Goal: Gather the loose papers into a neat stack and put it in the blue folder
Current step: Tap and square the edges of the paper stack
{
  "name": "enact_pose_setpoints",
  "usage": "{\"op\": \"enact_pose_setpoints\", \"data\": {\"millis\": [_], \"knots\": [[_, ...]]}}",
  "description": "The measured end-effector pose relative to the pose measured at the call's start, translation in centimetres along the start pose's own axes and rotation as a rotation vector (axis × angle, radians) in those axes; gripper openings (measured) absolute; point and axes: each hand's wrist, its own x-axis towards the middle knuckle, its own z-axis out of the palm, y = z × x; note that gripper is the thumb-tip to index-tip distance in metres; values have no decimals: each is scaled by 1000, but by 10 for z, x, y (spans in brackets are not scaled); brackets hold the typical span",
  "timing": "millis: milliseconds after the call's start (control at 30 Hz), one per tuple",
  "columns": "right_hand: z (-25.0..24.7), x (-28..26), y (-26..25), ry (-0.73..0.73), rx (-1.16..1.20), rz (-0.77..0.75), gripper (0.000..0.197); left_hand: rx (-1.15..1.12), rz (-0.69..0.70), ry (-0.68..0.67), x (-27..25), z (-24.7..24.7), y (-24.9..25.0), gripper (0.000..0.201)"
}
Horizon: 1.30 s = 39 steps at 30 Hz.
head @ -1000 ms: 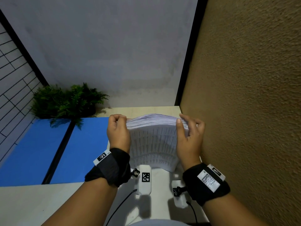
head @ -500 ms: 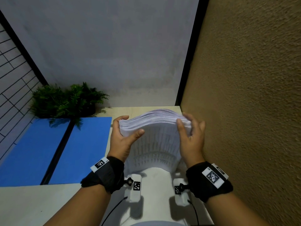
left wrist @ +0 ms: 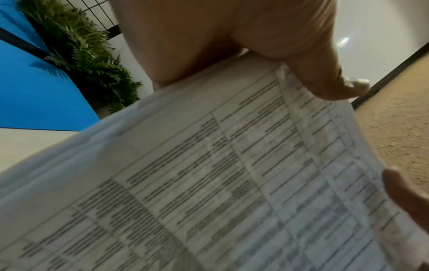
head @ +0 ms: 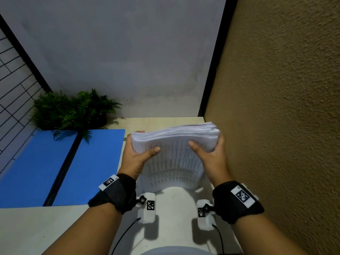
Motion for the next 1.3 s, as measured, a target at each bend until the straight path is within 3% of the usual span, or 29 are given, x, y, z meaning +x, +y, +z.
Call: {"op": "enact_pose_setpoints", "data": {"millis": [100, 233, 333, 400, 467, 700, 867, 1000, 1100, 1200, 1300], "knots": [[6, -6, 8, -80, -20, -17, 97, -17, -43, -50, -2, 5, -3, 94], [-3, 5, 20, 49, 9, 120, 85, 5, -81, -9, 0, 3, -6, 87], [-8, 16, 30, -41, -14, 267, 52, 33, -141, -10, 0, 7, -8, 65], [-3, 18, 28, -32, 26, 270, 31, 33, -163, 18, 0, 12, -6, 47], [1, 17, 20, -5, 89, 235, 25, 14, -152, 39, 2, 14, -1, 42], [0, 2, -3, 60, 1, -135, 53, 40, -55, 60, 8, 1, 7, 78], [3, 0, -15, 123, -376, -484, 7, 78, -53, 46, 4, -1, 5, 83], [7, 0, -18, 166, -333, -481, 8, 71, -54, 38, 3, -1, 6, 90], [12, -2, -23, 184, -136, -379, 12, 66, -57, 43, 2, -3, 5, 92], [14, -5, -27, 232, 1, -383, 21, 55, -61, 27, 2, -3, 5, 92], [16, -5, -17, 212, -24, -357, 20, 48, -68, 9, 1, -3, 4, 91]]}}
